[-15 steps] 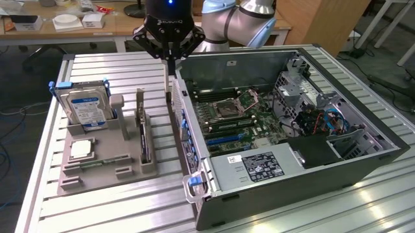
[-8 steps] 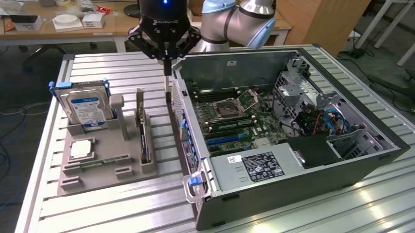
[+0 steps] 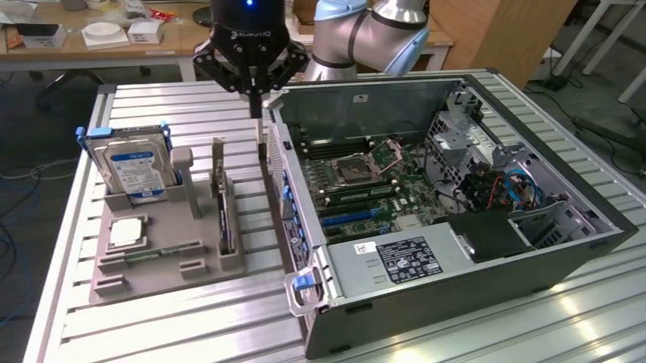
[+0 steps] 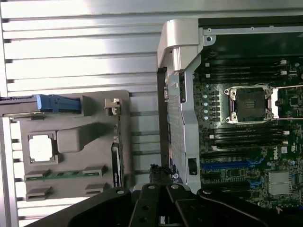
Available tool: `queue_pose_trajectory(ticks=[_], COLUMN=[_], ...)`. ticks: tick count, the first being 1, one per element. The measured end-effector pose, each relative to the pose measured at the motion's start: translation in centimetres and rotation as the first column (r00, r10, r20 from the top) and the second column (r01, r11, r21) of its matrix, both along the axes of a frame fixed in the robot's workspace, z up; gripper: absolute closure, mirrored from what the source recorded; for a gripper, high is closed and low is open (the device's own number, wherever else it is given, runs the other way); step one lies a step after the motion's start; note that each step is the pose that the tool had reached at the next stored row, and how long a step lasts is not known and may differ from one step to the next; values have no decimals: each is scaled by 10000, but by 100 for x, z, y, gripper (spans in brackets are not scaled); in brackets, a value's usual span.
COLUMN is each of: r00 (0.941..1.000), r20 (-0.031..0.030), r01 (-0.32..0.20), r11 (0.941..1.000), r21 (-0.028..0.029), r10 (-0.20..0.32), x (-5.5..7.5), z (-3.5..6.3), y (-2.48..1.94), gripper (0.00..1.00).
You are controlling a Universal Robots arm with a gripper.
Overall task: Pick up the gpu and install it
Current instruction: 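Reach for the gpu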
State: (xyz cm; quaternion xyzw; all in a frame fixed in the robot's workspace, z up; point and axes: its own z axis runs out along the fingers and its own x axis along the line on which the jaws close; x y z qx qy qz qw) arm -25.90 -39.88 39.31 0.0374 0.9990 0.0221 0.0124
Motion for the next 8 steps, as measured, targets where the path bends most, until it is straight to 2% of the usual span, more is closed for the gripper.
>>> queue_pose_trajectory(ticks=[8], r00=[10000], r20=[0], r01=[-1], r11=[10000], r21=[0], r10=[1], x=[-75], z=[0], y=[0], gripper=[90])
